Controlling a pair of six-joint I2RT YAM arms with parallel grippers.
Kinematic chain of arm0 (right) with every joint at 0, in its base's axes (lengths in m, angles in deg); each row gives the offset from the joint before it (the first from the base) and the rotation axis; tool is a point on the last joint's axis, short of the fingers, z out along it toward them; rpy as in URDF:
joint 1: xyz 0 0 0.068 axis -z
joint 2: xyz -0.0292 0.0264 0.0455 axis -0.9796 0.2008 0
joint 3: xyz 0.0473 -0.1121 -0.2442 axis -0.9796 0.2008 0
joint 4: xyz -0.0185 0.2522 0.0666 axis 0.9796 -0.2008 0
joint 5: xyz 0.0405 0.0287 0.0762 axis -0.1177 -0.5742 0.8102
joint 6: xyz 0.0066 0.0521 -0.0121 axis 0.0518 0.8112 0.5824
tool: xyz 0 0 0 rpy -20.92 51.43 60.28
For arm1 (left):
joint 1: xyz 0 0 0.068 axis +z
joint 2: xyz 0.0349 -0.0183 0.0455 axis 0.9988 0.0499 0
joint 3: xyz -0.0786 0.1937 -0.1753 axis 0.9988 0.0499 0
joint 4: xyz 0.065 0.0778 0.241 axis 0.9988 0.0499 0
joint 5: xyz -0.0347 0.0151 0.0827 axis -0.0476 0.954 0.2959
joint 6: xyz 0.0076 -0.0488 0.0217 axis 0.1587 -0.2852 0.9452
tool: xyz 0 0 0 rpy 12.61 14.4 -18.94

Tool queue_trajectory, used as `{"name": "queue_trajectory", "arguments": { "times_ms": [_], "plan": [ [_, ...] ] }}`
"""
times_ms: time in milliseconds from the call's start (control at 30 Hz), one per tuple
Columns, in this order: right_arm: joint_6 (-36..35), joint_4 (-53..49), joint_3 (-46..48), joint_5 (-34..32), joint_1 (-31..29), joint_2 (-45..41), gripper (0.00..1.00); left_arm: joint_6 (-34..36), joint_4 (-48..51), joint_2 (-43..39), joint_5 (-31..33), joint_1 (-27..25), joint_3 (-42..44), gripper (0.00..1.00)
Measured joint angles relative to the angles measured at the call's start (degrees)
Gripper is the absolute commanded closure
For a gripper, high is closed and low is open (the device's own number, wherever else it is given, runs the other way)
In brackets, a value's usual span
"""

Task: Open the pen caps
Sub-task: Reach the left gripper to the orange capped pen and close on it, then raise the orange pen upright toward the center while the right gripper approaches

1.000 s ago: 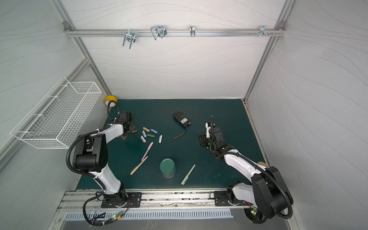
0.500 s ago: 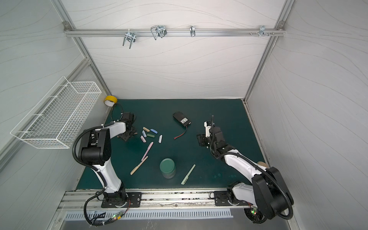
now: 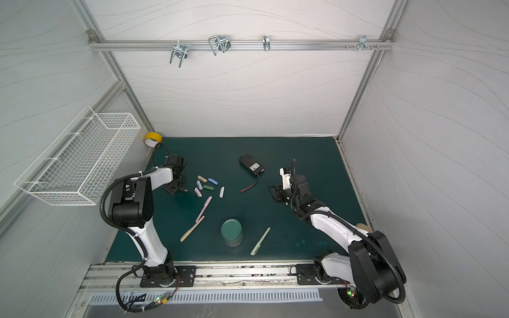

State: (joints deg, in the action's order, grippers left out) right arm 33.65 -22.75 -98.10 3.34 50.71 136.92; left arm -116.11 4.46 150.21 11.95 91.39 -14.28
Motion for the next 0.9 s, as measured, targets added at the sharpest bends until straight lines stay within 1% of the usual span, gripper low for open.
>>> {"name": "queue_trajectory", "arguments": {
  "times_ms": [267,400,533,600,667,767,900],
  "plan": [
    [0.0,0.0,0.0,0.0,0.0,0.0,0.59,0.8,0.4,0.0,-0.3,0.1,0.0,0.82],
    [0.0,0.0,0.0,0.0,0.0,0.0,0.59,1.5,0.2,-0.2,-0.7,0.1,0.2,0.92],
    [0.0,0.0,0.0,0.0,0.0,0.0,0.59,2.3,-1.6,-1.3,-1.9,0.2,1.7,0.94],
    [0.0,0.0,0.0,0.1,0.0,0.0,0.59,2.6,-2.5,-2.6,-3.7,0.2,3.0,0.94],
    [0.0,0.0,0.0,0.2,0.0,0.0,0.59,3.1,-3.4,-5.0,-5.5,0.1,4.8,0.94],
    [0.0,0.0,0.0,0.7,0.0,0.0,0.59,4.2,-4.3,-11.0,-8.0,-0.8,7.4,0.91],
    [0.0,0.2,0.0,3.2,0.0,0.0,0.58,7.3,-7.7,-20.9,-11.8,-4.4,8.6,0.9]
  ]
}}
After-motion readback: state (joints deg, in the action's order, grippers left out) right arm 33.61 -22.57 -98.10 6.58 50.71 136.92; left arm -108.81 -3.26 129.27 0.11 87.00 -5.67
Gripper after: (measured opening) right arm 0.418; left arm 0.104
